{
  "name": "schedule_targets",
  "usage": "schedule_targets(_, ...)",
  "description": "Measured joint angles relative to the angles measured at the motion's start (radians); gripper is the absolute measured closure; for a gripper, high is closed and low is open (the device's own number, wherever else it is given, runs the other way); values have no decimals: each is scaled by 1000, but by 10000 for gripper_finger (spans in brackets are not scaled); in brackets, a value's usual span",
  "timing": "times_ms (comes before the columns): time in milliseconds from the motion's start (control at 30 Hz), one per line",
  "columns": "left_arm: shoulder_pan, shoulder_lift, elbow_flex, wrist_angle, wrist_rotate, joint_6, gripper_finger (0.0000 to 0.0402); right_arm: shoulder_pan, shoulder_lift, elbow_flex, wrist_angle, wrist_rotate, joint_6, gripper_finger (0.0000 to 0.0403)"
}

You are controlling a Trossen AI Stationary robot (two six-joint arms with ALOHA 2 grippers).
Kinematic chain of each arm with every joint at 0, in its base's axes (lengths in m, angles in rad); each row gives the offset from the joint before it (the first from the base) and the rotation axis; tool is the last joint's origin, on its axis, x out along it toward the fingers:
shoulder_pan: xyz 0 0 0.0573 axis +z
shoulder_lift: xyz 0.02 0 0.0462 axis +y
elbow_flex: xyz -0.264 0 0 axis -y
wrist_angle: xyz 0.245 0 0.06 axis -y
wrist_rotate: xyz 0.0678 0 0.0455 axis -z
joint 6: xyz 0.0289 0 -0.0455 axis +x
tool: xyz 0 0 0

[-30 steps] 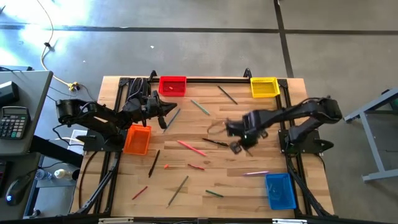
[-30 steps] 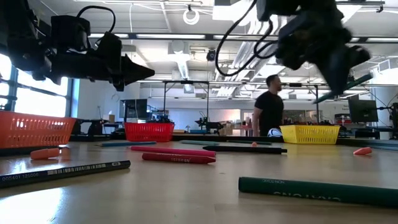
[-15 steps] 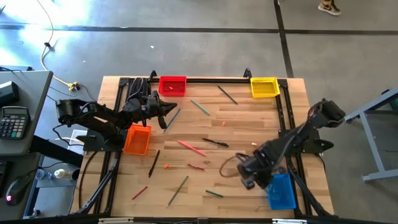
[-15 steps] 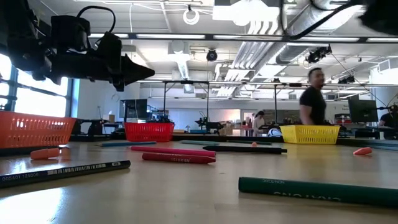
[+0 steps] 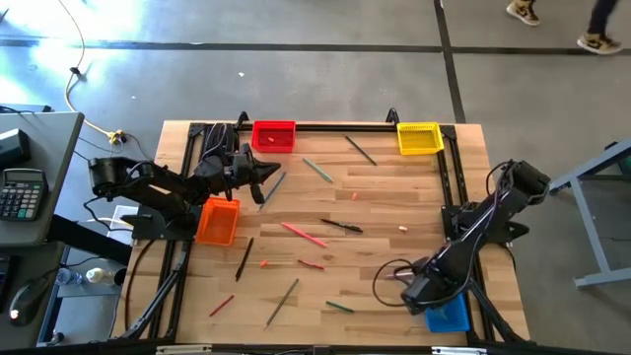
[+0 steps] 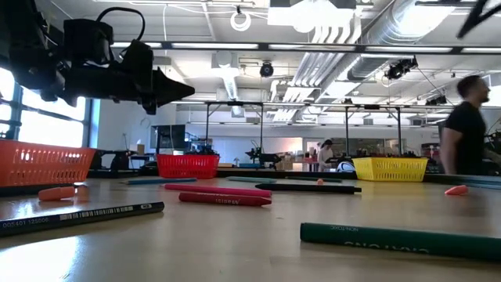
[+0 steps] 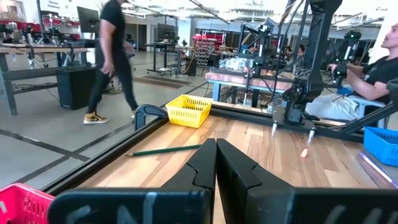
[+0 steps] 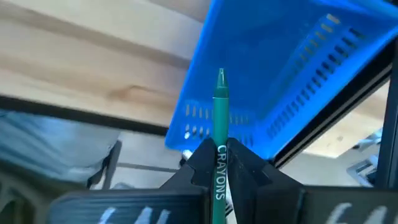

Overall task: Sort crayons/erasers/pens/pencils in bins
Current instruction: Put the green crayon into the blue basket, then put the pink pencil into the orange basket

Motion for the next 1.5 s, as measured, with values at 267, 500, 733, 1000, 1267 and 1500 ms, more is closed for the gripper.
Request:
schedule_targets(267,0,0,0,0,-22,7,401,54,0,-122,127,42,16,389)
schedule_targets(500,0,0,0,-1,-22,7,401,86,0,-166,136,84,46,389)
schedule_targets(733,0,1,0,-2,-23,18,401,127,0,-168,138,187,47,389)
schedule_targets(1000,0,1,0,-3,-26,18,401,147,0,-168,120,237,-6,389)
schedule_targets(1267,0,1,0,-4,-26,18,401,147,0,-168,124,238,-34,350)
schedule_targets(1500,0,1,0,-3,-26,18,401,144,1,-148,137,162,-88,299)
